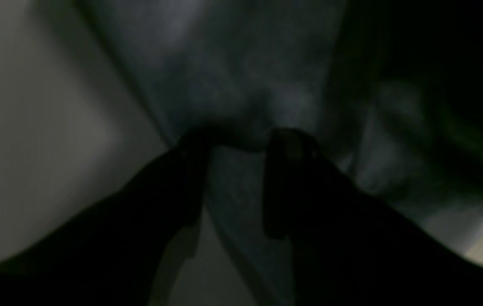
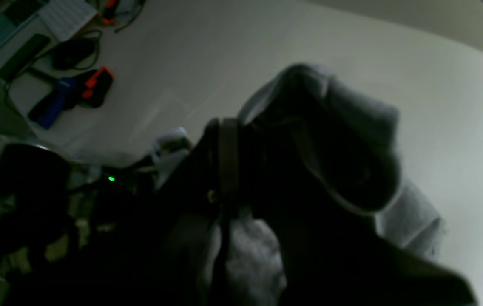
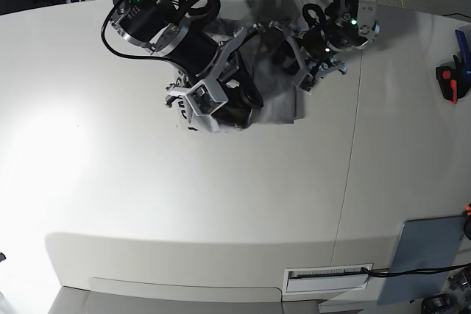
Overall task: Fold the T-shirt properly
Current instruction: 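Fold the shirt end with the right gripper over onto the left gripper's fold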
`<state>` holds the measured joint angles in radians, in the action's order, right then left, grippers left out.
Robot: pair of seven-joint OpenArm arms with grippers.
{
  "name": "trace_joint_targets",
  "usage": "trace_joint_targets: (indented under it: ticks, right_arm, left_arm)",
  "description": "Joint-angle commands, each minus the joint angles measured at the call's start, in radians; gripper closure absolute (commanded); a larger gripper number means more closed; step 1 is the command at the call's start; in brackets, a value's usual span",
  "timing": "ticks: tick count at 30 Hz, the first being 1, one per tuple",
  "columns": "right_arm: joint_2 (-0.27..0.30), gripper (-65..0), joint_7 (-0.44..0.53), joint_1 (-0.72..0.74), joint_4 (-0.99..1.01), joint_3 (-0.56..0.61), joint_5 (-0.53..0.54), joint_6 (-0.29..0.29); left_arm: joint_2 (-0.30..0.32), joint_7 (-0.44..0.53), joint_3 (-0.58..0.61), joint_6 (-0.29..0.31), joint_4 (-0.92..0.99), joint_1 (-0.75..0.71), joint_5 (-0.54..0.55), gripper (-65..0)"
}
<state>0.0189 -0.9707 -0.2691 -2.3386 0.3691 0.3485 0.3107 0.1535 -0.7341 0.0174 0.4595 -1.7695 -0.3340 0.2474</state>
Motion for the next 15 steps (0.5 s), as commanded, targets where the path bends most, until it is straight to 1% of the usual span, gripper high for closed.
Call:
trace_joint_targets:
  ticks: [1,3,5,7,12,15]
  right_arm:
    - [-0.005,0.0,0.026,0.006,-0.018,0.003,0.016,0.004]
    - [-0.005,0.0,0.023,0.006,-0.018,0.003,0.01,0.005]
    - [-0.005,0.0,0.017,0.005,-0.018,0.003,-0.018,0.005]
    - [-0.005,0.0,0.008,0.006,-0.018,0.003,-0.037,0.004]
    - [0.0,0.0,-0.015,0.003,-0.018,0.003,-0.036,0.005]
    - [0.032,0.0,-0.041,0.003,-0.018,0.003,-0.035,0.006]
  left_arm:
    - [-0.004,-0.005,0.031,0.008,0.006,-0.003,0.006,-25.8]
    - [-0.004,0.011,0.082,0.006,0.017,0.001,0.006,-25.8]
    - [-0.004,0.01,0.122,-0.016,0.018,0.009,0.006,-25.8]
    - [-0.004,0.01,0.149,-0.023,0.017,0.021,0.006,-25.8]
    - [-0.003,0.009,0.16,-0.015,-0.003,0.037,0.029,-25.8]
    - [-0.003,0.006,0.14,-0.015,-0.049,0.034,0.066,-25.8]
